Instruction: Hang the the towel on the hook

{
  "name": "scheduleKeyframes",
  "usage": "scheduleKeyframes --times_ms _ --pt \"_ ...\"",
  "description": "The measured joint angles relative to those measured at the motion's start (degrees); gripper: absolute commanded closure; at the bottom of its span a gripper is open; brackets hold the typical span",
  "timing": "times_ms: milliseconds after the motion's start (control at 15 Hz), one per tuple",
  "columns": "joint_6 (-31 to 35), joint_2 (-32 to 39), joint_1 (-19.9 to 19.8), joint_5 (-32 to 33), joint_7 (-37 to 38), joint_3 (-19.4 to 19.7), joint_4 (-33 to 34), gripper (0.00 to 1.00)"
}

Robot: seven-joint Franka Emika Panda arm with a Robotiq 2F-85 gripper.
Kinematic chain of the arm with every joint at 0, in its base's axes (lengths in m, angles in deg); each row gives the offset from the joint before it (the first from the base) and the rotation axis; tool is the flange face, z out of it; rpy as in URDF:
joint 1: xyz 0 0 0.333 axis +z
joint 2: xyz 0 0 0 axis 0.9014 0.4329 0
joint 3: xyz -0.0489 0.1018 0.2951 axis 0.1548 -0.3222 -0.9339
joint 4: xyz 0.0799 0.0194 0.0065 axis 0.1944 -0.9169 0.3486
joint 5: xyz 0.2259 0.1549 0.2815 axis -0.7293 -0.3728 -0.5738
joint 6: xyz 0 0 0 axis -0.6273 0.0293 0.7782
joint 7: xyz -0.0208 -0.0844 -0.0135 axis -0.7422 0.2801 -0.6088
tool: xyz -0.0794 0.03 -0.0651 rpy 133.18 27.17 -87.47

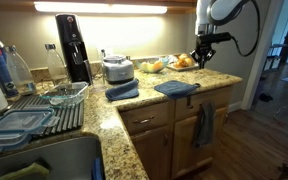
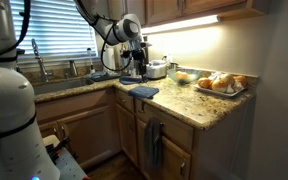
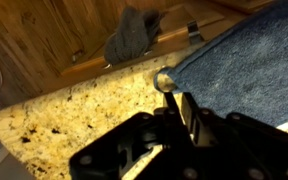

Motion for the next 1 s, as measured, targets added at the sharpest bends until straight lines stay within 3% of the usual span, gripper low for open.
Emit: scheduleKeyframes --times_ms 400,600,1000 --pt "6.17 5.91 -1.20 -19.18 -0.17 -0.30 -0.19 0.16" --pt "11.75 8.22 -1.43 -25.06 1.46 -0.29 -1.33 0.01" --pt "24.08 11.67 -1.37 -29.38 5.39 -0.34 -5.55 0.00"
